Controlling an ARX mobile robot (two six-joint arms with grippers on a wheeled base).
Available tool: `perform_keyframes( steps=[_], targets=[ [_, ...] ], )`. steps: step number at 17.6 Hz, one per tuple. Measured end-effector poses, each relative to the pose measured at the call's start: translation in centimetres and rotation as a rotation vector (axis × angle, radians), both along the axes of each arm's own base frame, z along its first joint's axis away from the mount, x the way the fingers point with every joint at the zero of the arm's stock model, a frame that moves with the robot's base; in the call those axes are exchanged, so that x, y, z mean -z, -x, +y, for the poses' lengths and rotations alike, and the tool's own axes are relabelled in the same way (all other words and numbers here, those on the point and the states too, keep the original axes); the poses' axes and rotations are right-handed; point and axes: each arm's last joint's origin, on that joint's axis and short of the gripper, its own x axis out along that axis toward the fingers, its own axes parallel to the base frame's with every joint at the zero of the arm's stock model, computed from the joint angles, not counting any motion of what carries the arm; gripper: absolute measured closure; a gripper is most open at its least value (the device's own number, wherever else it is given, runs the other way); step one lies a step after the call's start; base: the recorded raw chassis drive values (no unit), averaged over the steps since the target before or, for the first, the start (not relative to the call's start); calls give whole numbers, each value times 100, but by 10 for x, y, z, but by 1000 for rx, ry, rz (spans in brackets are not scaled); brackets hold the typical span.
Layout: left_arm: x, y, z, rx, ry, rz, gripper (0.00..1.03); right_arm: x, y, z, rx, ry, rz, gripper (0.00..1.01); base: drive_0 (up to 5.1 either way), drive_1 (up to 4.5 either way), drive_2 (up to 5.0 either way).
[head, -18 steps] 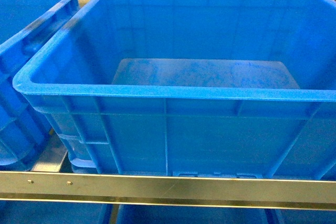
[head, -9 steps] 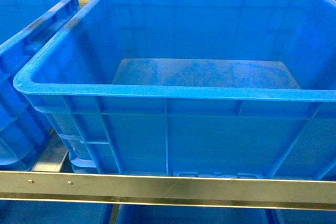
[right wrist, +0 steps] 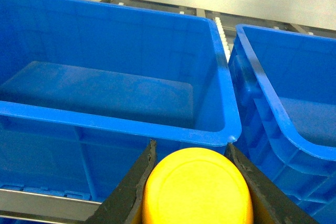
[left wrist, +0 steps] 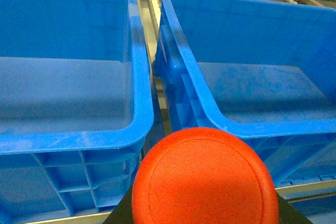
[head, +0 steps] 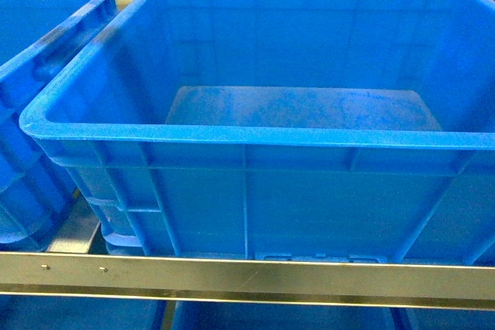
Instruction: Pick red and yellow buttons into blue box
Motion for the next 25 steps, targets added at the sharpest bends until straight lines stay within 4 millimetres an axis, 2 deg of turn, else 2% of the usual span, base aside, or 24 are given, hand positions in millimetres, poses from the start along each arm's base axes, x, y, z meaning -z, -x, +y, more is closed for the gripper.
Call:
perform_keyframes(
  steps=[25],
  targets=[
    [0, 0, 0, 0, 0, 0, 79, 0, 0, 0, 0, 2, 0, 68, 0, 0, 0]
  ],
)
